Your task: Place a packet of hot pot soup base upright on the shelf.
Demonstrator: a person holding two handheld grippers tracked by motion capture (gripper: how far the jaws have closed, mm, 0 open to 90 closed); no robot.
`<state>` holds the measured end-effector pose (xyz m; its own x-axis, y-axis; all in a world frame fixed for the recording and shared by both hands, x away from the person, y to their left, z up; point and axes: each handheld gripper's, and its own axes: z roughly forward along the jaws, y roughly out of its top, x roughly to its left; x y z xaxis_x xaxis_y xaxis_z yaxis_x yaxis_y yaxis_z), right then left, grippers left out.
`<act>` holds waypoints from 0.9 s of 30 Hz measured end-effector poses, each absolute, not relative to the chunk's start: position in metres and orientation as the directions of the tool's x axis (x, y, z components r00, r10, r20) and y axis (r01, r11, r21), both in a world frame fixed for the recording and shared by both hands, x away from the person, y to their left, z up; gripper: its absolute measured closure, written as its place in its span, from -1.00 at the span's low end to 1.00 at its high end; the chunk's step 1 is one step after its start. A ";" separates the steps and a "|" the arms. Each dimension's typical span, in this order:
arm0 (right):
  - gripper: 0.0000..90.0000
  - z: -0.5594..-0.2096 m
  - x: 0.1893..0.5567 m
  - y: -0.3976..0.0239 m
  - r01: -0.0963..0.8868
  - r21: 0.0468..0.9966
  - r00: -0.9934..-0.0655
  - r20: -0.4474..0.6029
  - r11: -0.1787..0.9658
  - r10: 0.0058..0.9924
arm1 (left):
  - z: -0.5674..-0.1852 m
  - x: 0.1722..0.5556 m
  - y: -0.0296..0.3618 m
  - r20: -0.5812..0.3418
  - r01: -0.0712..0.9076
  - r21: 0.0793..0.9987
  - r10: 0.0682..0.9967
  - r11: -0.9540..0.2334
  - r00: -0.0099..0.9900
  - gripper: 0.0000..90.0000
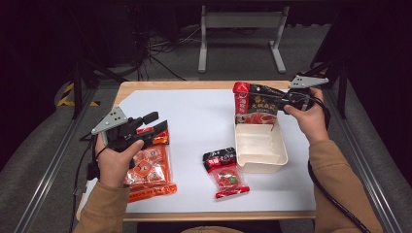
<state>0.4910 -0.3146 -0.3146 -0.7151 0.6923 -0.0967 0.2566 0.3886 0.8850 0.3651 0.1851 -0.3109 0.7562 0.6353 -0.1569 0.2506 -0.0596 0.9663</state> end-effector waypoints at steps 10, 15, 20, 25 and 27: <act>0.61 -0.321 0.488 -0.322 0.278 0.893 -0.700 -0.063 0.353 0.712 | -0.313 0.368 0.184 -0.141 0.254 0.963 0.640 -0.087 0.755 0.00; 0.54 -0.320 0.487 -0.321 0.291 0.891 -0.696 -0.053 0.348 0.717 | -0.316 0.370 0.187 -0.129 0.261 0.959 0.652 -0.110 0.747 -0.13; 0.33 -0.319 0.484 -0.324 0.297 0.896 -0.687 -0.040 0.330 0.726 | -0.319 0.372 0.188 -0.113 0.264 0.955 0.658 -0.134 0.744 -0.23; -0.07 -0.315 0.477 -0.330 0.324 0.904 -0.672 0.011 0.280 0.741 | -0.319 0.372 0.190 -0.098 0.259 0.954 0.662 -0.150 0.743 -0.35; -0.16 -0.313 0.474 -0.333 0.325 0.909 -0.666 0.024 0.261 0.745 | -0.320 0.372 0.191 -0.094 0.263 0.952 0.667 -0.156 0.739 -0.40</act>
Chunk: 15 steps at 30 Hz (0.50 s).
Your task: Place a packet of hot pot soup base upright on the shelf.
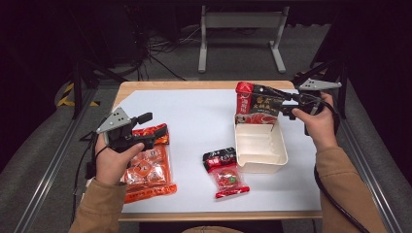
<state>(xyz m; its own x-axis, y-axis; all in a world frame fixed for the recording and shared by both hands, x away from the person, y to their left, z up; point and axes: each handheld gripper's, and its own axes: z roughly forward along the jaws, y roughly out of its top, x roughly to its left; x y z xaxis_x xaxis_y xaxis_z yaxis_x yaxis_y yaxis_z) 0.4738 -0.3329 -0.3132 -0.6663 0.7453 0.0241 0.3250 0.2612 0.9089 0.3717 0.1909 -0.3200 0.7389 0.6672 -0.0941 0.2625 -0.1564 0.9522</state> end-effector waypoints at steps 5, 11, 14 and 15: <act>-0.22 -0.305 0.461 -0.341 0.327 0.918 -0.651 0.045 0.226 0.757 | -0.323 0.374 0.198 -0.094 0.273 0.948 0.680 -0.161 0.727 -0.48; -0.24 -0.296 0.447 -0.342 0.310 0.922 -0.644 0.024 0.231 0.765 | -0.325 0.376 0.205 -0.096 0.287 0.943 0.685 -0.170 0.722 -0.51; -0.25 -0.294 0.438 -0.341 0.303 0.924 -0.643 0.017 0.234 0.765 | -0.326 0.376 0.205 -0.099 0.294 0.939 0.681 -0.177 0.726 -0.52; -0.25 -0.294 0.435 -0.341 0.302 0.923 -0.645 0.013 0.239 0.764 | -0.326 0.376 0.205 -0.101 0.297 0.938 0.680 -0.177 0.726 -0.52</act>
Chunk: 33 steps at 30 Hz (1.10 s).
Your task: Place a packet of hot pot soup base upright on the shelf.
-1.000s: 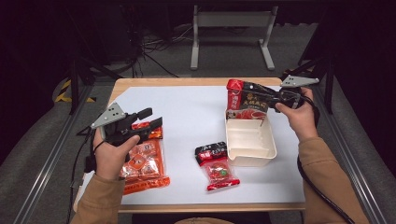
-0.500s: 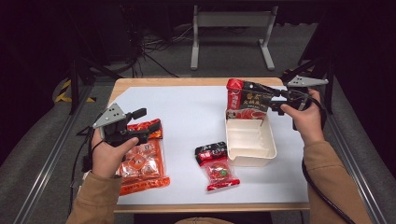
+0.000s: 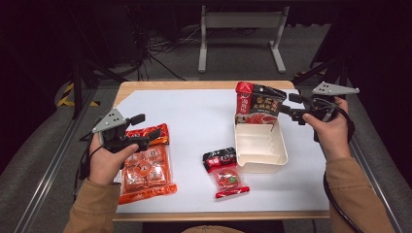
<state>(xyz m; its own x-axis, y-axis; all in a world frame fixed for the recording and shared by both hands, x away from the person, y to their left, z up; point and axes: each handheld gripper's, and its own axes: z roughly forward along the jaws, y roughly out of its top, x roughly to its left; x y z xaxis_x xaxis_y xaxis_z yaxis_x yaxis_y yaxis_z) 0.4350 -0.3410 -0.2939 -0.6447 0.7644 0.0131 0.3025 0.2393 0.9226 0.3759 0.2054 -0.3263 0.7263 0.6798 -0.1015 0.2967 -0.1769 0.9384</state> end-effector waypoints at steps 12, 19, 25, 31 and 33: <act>-0.27 -0.300 0.405 -0.333 0.310 0.916 -0.680 0.027 0.254 0.732 | -0.326 0.378 0.210 -0.093 0.298 0.935 0.682 -0.190 0.726 -0.54; -0.29 -0.305 0.391 -0.329 0.300 0.920 -0.698 0.033 0.251 0.715 | -0.327 0.380 0.215 -0.095 0.302 0.935 0.689 -0.186 0.719 -0.54; -0.30 -0.313 0.378 -0.324 0.287 0.931 -0.713 0.049 0.227 0.699 | -0.329 0.382 0.218 -0.088 0.305 0.932 0.693 -0.197 0.715 -0.54; -0.31 -0.313 0.375 -0.319 0.284 0.928 -0.727 0.044 0.241 0.686 | -0.330 0.383 0.222 -0.074 0.305 0.929 0.704 -0.209 0.706 -0.56; -0.33 -0.314 0.374 -0.317 0.273 0.932 -0.744 0.046 0.239 0.667 | -0.331 0.385 0.224 -0.077 0.311 0.928 0.711 -0.206 0.699 -0.56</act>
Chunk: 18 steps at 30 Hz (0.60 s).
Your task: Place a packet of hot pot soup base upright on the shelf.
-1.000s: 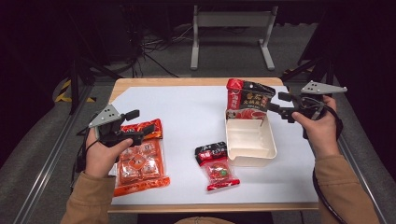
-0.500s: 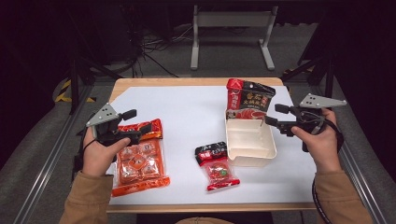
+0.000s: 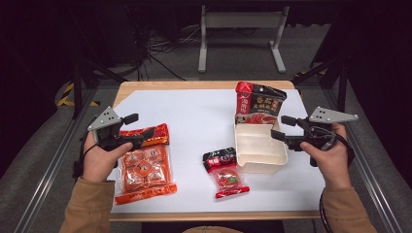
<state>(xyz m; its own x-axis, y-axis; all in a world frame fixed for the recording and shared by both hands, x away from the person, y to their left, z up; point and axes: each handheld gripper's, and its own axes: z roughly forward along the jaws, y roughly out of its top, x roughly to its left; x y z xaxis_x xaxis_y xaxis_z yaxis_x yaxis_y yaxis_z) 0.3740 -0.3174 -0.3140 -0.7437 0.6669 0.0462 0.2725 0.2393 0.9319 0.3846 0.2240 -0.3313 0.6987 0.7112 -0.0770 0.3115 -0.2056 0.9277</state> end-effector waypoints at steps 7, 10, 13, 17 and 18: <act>-0.35 -0.321 0.375 -0.309 0.262 0.928 -0.781 0.042 0.265 0.623 | -0.340 0.392 0.238 -0.074 0.326 0.925 0.748 -0.195 0.659 -0.56; -0.36 -0.322 0.375 -0.304 0.254 0.924 -0.807 0.039 0.286 0.590 | -0.343 0.394 0.244 -0.064 0.327 0.923 0.759 -0.201 0.648 -0.56; -0.36 -0.322 0.376 -0.301 0.251 0.922 -0.812 0.036 0.294 0.583 | -0.347 0.395 0.248 -0.060 0.332 0.921 0.768 -0.204 0.638 -0.56; -0.36 -0.322 0.376 -0.299 0.243 0.923 -0.818 0.030 0.298 0.574 | -0.359 0.401 0.260 -0.057 0.347 0.916 0.792 -0.201 0.608 -0.56; -0.36 -0.322 0.376 -0.298 0.242 0.923 -0.819 0.030 0.298 0.573 | -0.362 0.403 0.262 -0.056 0.351 0.915 0.797 -0.201 0.601 -0.56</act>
<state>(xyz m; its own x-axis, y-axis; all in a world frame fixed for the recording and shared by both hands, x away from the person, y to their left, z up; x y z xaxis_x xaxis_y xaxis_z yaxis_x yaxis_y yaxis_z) 0.3759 -0.2984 -0.3216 -0.8193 0.5726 0.0300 0.2424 0.2984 0.9232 0.4029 0.2625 -0.3618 0.6015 0.7969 -0.0559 0.3508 -0.2006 0.9147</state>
